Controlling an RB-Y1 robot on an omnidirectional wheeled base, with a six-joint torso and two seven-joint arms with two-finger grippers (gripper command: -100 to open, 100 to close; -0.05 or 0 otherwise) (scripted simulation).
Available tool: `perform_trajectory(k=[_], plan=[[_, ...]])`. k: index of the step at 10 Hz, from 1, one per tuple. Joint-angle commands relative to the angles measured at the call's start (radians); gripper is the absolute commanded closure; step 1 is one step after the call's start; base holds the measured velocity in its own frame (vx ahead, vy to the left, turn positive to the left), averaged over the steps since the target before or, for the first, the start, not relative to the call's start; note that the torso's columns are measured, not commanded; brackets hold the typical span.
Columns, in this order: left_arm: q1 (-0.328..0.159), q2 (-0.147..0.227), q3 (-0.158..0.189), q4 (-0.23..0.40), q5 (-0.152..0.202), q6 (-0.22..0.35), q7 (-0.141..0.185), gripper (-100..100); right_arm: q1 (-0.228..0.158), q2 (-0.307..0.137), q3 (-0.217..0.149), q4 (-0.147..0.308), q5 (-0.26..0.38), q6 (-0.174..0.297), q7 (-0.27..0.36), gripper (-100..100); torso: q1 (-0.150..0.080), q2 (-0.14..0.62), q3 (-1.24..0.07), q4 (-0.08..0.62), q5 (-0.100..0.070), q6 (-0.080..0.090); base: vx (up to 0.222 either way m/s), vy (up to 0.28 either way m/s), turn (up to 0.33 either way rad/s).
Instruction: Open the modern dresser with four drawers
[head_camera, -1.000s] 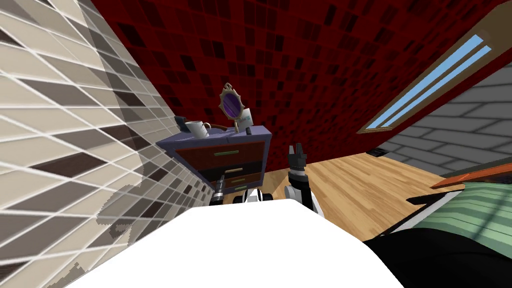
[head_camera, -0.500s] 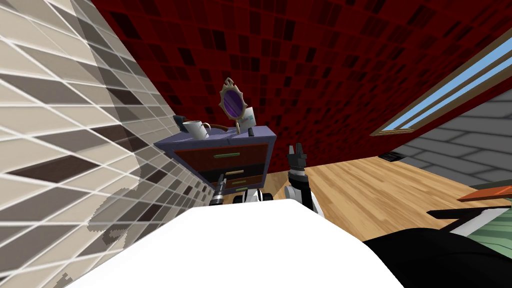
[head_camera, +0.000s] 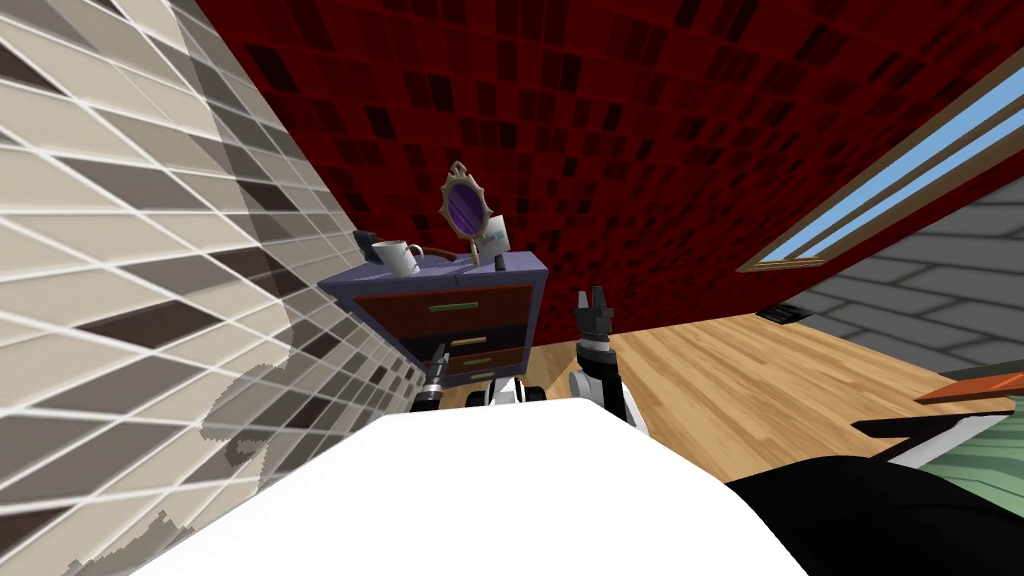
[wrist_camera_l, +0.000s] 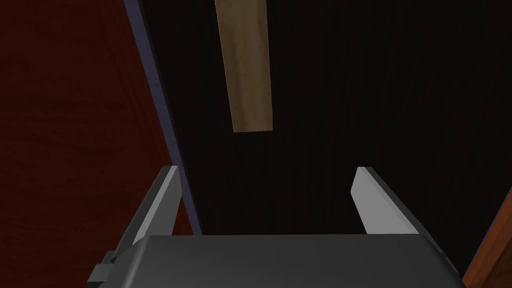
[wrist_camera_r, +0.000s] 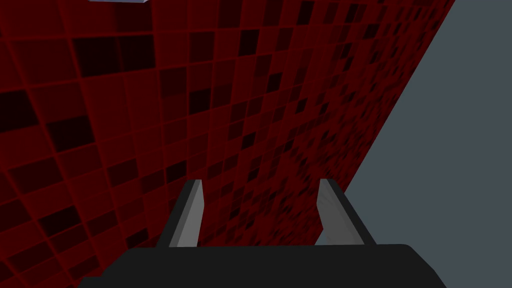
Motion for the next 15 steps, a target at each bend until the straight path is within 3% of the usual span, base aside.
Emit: perform_trajectory(k=[1,5,11,12,13,14,15], plan=[[-0.016,-0.008,0.0,-0.027,0.002,0.051,0.001,-100,0.0,0.0,0.0,0.0,0.0,0.0,0.0,0,0.0,0.0,0.0,0.0,0.0,0.0,-0.046,-0.034,0.011],[-0.034,0.005,0.001,-0.062,0.003,0.11,0.001,-100,0.0,0.0,0.0,0.0,0.0,0.0,0.0,0,0.001,0.0,0.0,0.0,0.0,0.0,-0.039,-0.025,0.009],[-0.05,-0.11,0.001,-0.091,0.005,0.166,0.002,-100,0.0,0.0,0.0,0.0,0.0,0.0,0.0,0,0.001,-0.001,-0.001,0.0,0.0,0.0,-0.023,-0.018,0.006],[-0.056,-0.094,0.002,-0.076,0.006,0.156,0.003,-100,0.0,0.0,0.0,0.0,0.0,0.0,0.0,0,0.001,-0.001,0.0,0.0,0.0,0.0,0.0,0.0,0.0],[-0.065,-0.056,0.052,-0.025,0.004,0.129,0.045,-100,0.0,0.0,0.0,0.0,0.0,0.0,0.0,0,0.001,0.0,0.0,0.0,0.0,0.0,-0.028,-0.081,-0.358],[-0.065,-0.056,0.055,-0.016,0.004,0.129,0.045,-100,0.0,0.0,0.0,0.0,0.0,0.0,0.0,0,-0.003,0.001,0.001,0.0,-0.001,0.001,-0.039,-0.08,-0.183],[-0.074,-0.015,0.096,0.009,0.003,0.102,0.087,-100,0.0,0.0,0.0,0.0,0.0,0.0,0.0,0,-0.002,0.002,0.001,0.001,-0.001,0.0,-0.04,-0.11,-0.279]])
